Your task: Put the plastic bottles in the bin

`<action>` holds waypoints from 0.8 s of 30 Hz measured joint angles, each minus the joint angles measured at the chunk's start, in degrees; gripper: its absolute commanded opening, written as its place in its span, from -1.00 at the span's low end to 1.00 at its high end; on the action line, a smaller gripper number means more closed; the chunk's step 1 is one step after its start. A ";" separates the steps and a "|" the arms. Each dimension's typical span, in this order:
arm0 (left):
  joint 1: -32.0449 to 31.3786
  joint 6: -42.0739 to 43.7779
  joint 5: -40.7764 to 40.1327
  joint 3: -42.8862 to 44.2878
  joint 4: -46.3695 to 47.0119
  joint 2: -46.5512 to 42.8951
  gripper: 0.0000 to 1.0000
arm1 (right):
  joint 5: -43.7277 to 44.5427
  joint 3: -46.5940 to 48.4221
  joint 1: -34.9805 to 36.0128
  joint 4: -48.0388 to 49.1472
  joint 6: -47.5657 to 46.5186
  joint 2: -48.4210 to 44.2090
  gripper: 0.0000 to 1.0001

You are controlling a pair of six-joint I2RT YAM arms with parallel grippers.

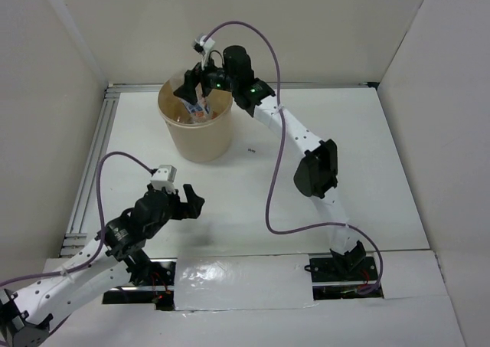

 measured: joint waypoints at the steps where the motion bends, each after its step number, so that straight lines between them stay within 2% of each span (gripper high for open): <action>1: 0.00 0.07 0.26 0.02 0.02 0.81 0.99 | 0.31 0.00 -0.26 -0.48 0.02 1.07 1.00; 5: 0.00 0.35 1.01 0.07 0.52 3.21 0.99 | 0.39 0.28 -0.94 -4.33 -0.72 2.03 1.00; 9: 0.00 1.31 2.01 0.31 2.45 4.98 0.99 | 1.79 0.09 -2.19 -8.02 -1.66 -1.68 1.00; 14: -0.11 3.65 4.15 2.82 6.08 9.14 0.99 | 15.43 -5.60 -5.14 -15.13 -3.37 -14.97 1.00; 17: -0.50 5.29 5.88 3.80 8.81 12.09 0.99 | 25.99 -16.09 -7.15 -17.11 -4.98 -27.08 1.00; 20: -1.31 6.88 7.15 4.07 11.45 14.43 0.99 | 36.81 -33.14 -8.35 -17.40 -6.34 -40.74 1.00; 21: -1.79 7.67 7.23 4.09 12.13 15.10 0.99 | 39.30 -38.34 -8.72 -17.42 -6.67 -44.72 1.00; 22: -2.40 8.09 7.48 4.33 12.61 16.00 0.99 | 41.03 -39.39 -8.81 -17.11 -6.99 -45.33 1.00; 24: -3.74 9.16 7.72 5.29 13.42 18.05 0.99 | 43.12 -52.61 -11.19 -17.51 -7.63 -53.37 1.00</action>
